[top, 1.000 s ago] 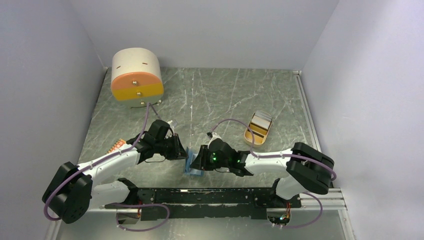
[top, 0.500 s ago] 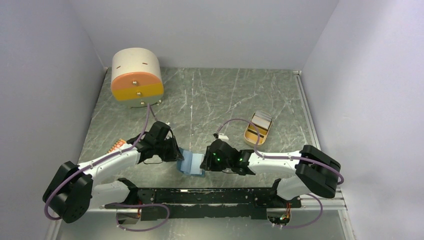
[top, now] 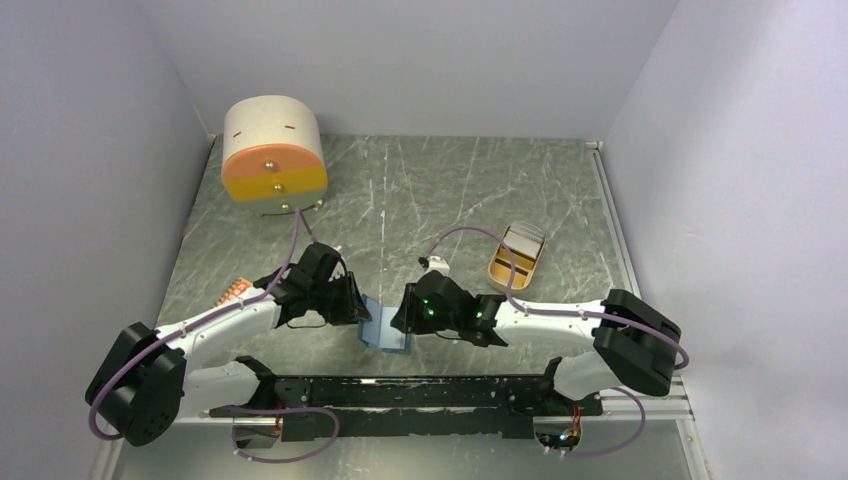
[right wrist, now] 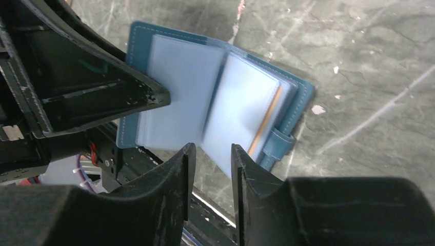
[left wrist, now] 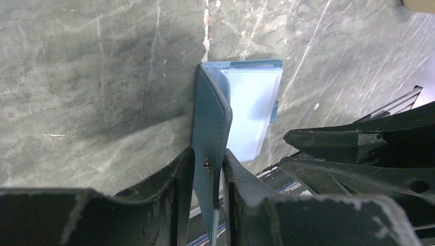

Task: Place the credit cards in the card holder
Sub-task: Turn over the card slot in the card holder, then pick up the credit card from the storage box.

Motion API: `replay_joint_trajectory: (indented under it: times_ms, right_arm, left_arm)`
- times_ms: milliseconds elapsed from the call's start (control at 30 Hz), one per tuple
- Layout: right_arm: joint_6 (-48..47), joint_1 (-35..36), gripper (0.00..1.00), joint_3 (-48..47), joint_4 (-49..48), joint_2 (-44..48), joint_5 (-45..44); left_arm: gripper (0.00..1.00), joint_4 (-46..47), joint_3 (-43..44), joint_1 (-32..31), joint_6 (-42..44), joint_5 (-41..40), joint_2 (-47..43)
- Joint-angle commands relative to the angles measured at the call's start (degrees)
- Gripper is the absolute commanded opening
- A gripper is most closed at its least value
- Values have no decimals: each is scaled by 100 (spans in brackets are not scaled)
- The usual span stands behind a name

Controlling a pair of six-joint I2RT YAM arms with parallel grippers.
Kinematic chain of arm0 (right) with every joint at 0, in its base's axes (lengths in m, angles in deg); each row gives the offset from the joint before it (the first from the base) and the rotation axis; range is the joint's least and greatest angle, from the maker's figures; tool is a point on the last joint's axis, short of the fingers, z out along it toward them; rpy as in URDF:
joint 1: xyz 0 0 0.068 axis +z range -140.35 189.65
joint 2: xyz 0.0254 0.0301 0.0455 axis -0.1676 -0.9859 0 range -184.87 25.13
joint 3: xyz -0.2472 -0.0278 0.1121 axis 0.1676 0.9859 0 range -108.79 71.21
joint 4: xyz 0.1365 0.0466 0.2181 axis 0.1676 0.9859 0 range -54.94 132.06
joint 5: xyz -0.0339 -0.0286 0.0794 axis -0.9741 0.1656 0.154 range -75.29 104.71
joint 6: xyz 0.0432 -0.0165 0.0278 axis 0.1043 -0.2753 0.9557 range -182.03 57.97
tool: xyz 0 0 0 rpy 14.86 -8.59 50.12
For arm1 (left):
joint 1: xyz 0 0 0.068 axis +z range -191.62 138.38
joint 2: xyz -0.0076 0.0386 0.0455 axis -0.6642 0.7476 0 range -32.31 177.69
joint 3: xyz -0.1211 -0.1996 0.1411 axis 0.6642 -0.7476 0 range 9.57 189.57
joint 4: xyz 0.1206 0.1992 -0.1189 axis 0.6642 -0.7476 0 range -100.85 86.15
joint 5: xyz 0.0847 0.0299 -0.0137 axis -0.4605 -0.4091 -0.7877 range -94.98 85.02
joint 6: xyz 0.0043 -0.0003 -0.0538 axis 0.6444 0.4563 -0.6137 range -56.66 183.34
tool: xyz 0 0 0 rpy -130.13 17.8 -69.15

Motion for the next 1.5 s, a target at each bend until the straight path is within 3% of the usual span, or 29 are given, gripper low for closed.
replay_joint_trajectory:
  times_ms: [0,367,567,733,867,967,1067,1333,1467]
  right_arm:
    - [-303,-12,34,-128,-432,-182,-29]
    - [-1873,-730,38,-874,126,-15,-138]
    - [-3230,-1641,42,-1864,1508,-35,-749]
    - [-4328,-2319,44,-2512,2285,-144,-1010]
    - [-5065,-2768,45,-2963,3156,-477,-1739]
    - [-5491,-3222,45,-2959,3355,-484,-1847]
    - [-6172,-3593,45,-2753,3311,-224,-1396]
    - [-7454,-3886,50,-2202,3351,-82,-1430]
    - [-7732,-4019,52,-2006,3305,-138,-1585]
  left_arm:
    - [32,88,84,-38,27,130,-60]
    - [36,-95,235,-43,248,-198,203]
    - [37,-466,480,-40,397,-520,140]
    - [39,-385,483,-45,437,-344,86]
    - [38,-322,422,-44,487,-268,154]
    - [36,-363,408,-38,562,-328,284]
    - [34,-426,447,-38,590,-389,335]
    - [24,-528,570,-37,607,-437,336]
    - [13,-385,509,-42,610,-244,469]
